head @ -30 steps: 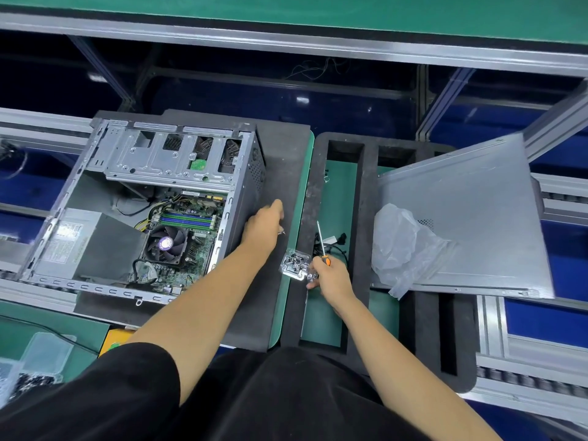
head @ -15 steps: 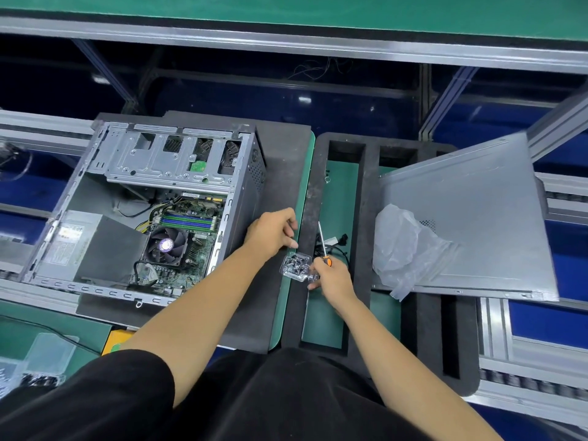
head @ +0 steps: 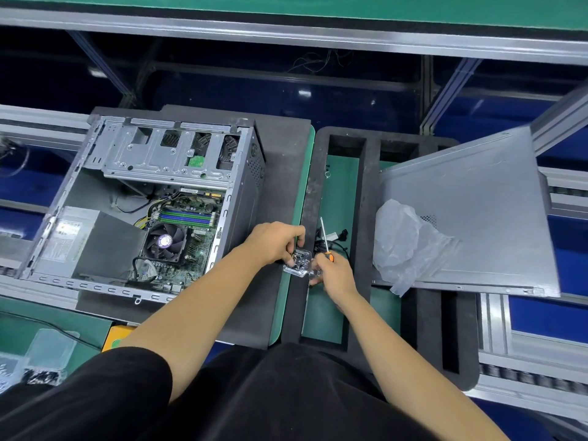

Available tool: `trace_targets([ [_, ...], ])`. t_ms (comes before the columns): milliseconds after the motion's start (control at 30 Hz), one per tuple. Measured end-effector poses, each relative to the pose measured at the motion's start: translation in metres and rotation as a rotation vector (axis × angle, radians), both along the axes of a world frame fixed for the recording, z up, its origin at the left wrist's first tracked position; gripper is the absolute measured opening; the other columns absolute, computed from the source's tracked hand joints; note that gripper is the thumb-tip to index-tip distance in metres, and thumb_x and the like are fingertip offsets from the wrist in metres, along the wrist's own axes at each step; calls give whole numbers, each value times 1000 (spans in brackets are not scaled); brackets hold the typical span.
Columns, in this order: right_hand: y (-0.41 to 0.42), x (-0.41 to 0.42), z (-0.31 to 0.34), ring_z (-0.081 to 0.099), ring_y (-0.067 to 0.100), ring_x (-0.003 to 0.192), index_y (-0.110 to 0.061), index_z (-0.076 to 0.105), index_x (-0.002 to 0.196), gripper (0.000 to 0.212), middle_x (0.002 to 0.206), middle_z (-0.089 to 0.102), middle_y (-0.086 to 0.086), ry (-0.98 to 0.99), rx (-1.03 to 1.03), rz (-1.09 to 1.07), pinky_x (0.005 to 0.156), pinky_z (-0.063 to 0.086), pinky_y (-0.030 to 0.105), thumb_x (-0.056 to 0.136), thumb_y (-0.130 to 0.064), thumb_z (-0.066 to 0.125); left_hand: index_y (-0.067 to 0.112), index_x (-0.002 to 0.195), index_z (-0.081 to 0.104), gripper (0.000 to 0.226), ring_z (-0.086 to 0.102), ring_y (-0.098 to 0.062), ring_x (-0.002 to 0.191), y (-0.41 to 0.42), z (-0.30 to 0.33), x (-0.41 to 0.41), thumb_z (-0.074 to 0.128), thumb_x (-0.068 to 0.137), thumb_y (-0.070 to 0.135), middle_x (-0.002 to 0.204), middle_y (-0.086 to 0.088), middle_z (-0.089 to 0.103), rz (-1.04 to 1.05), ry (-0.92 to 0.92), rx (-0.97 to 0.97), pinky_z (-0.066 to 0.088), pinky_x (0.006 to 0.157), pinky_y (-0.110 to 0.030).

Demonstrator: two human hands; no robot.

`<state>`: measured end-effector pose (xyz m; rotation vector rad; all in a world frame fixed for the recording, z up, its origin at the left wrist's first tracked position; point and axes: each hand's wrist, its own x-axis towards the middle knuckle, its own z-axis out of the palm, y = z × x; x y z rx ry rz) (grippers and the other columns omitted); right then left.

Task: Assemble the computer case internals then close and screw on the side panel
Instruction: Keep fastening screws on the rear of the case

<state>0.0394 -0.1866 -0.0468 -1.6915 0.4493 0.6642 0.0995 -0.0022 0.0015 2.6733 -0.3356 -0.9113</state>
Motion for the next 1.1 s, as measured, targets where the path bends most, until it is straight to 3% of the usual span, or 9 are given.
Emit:
trace_targets([
  [233, 0, 0, -1, 71, 25, 56, -14, 62, 74, 23, 70, 67, -10, 9, -17, -13, 70, 48, 38, 77, -34, 51, 32, 95, 65, 35, 62, -9, 83, -4, -4, 0, 90, 71, 27, 84, 15, 66, -24, 5, 3, 40, 63, -27],
  [333, 1, 0, -1, 71, 24, 55, -14, 62, 74, 23, 68, 66, -10, 12, -23, -12, 69, 46, 37, 77, -34, 51, 32, 97, 68, 25, 53, -10, 93, -7, -5, -2, 84, 80, 28, 87, 15, 61, -116, -63, -2, 36, 65, -28],
  [467, 1, 0, 0, 70, 24, 55, -13, 61, 74, 23, 64, 61, -10, 6, -17, -8, 67, 45, 37, 76, -35, 52, 32, 99, 70, 18, 42, -8, 92, -9, -7, -4, 80, 85, 30, 92, 14, 56, -191, -112, -7, 40, 70, -30],
  [667, 1, -1, 1, 70, 25, 56, -12, 61, 74, 24, 68, 65, -6, 10, -4, -17, 67, 46, 36, 75, -34, 51, 31, 102, 72, 10, 46, -14, 102, -11, -8, -6, 72, 92, 30, 100, 6, 57, -243, -94, 2, 40, 73, -31],
  [767, -1, -3, 3, 71, 26, 57, -12, 61, 76, 25, 64, 63, -10, 11, -17, -26, 63, 42, 33, 76, -35, 51, 27, 101, 72, 10, 46, -16, 106, -13, -8, -6, 72, 92, 29, 98, 6, 53, -217, -82, -5, 42, 76, -32],
  [900, -3, -2, 2, 69, 25, 55, -10, 63, 77, 28, 74, 71, -3, 16, 3, -57, 60, 41, 32, 73, -36, 52, 22, 102, 70, 13, 45, -16, 110, -15, -5, -6, 74, 90, 28, 97, 6, 49, -169, -39, -19, 40, 78, -33],
  [1000, -5, -1, 2, 68, 24, 54, -3, 65, 81, 35, 76, 74, -1, 7, 5, -70, 52, 42, 23, 73, -34, 53, 20, 104, 70, 15, 44, -15, 112, -17, -4, -5, 73, 91, 27, 100, 4, 50, -156, -21, -17, 36, 77, -30],
  [1100, -8, 1, 2, 67, 23, 55, -10, 61, 77, 18, 89, 77, 8, 11, 9, -67, 39, 35, 14, 85, -24, 53, 19, 105, 69, 14, 44, -16, 114, -17, -4, -5, 70, 94, 28, 105, 1, 53, -154, -33, 0, 38, 78, -32],
])
